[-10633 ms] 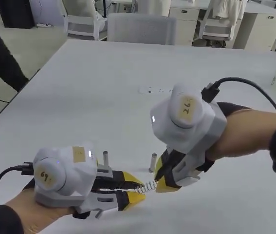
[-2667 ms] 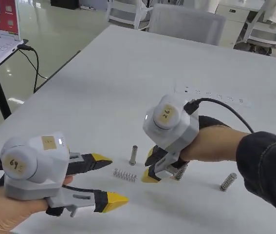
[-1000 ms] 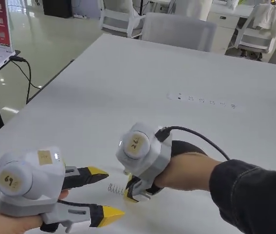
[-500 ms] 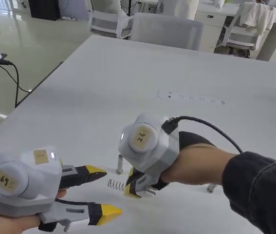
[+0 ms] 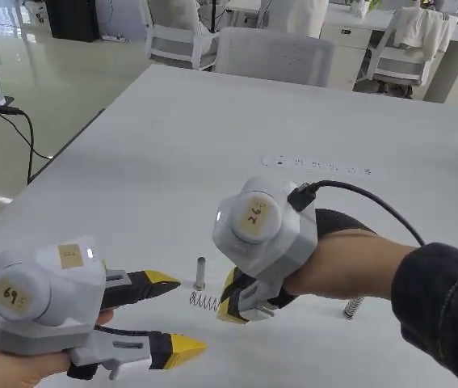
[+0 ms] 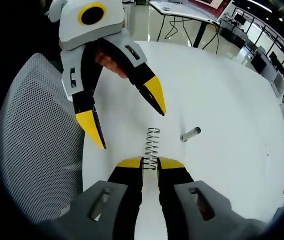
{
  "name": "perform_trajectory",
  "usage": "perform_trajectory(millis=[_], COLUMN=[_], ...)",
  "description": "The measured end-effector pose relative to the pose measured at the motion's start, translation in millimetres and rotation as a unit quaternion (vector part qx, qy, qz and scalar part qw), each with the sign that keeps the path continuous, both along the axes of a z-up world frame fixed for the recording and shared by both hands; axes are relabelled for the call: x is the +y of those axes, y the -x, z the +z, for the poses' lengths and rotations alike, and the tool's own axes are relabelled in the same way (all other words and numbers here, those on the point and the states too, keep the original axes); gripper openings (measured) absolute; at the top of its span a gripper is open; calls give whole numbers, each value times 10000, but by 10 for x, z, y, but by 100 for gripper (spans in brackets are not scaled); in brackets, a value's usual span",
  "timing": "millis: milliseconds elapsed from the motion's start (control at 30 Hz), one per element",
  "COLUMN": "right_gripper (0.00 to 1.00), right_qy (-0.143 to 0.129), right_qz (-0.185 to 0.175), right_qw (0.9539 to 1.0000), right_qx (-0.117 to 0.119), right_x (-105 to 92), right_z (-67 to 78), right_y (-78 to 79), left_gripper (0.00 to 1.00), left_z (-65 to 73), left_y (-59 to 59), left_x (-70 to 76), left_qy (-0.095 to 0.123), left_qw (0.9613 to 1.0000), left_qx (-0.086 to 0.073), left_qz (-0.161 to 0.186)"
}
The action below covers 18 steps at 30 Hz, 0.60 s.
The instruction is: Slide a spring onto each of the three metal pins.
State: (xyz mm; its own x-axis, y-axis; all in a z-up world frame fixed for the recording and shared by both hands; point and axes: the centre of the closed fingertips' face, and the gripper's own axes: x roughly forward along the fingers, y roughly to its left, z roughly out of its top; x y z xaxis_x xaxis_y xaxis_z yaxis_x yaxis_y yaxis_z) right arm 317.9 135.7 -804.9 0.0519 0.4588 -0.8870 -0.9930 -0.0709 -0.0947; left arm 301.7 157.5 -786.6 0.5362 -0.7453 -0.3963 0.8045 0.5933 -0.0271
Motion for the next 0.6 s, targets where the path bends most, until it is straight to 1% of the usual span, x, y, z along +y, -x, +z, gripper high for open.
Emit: perform_trajectory(millis=[133, 267, 333, 433, 533, 600], right_gripper=[12, 12, 12, 12, 12, 12], right_qy=[-8, -9, 16, 101, 127, 192], right_qz=[-12, 72, 164, 296, 453, 581], right_qw=[10000, 10000, 9999, 9995, 9989, 9981], right_qx=[-11, -4, 26, -1, 41, 55], right_x=[-39, -64, -82, -113, -123, -132], right_z=[54, 117, 138, 151, 178, 186], right_y=[-7, 24, 49, 67, 119, 159], left_gripper=[49, 49, 49, 49, 47, 45], left_z=[9, 29, 42, 57, 68, 69], left_y=[7, 9, 7, 3, 9, 15], left_x=[-11, -40, -58, -79, -113, -134], left_qy=[-14, -26, -35, -46, -72, -94], left_qw=[10000, 10000, 10000, 9999, 9997, 9996], left_qx=[-14, -38, -57, -83, -123, -143], left_qz=[-11, -49, -74, -105, -174, -223])
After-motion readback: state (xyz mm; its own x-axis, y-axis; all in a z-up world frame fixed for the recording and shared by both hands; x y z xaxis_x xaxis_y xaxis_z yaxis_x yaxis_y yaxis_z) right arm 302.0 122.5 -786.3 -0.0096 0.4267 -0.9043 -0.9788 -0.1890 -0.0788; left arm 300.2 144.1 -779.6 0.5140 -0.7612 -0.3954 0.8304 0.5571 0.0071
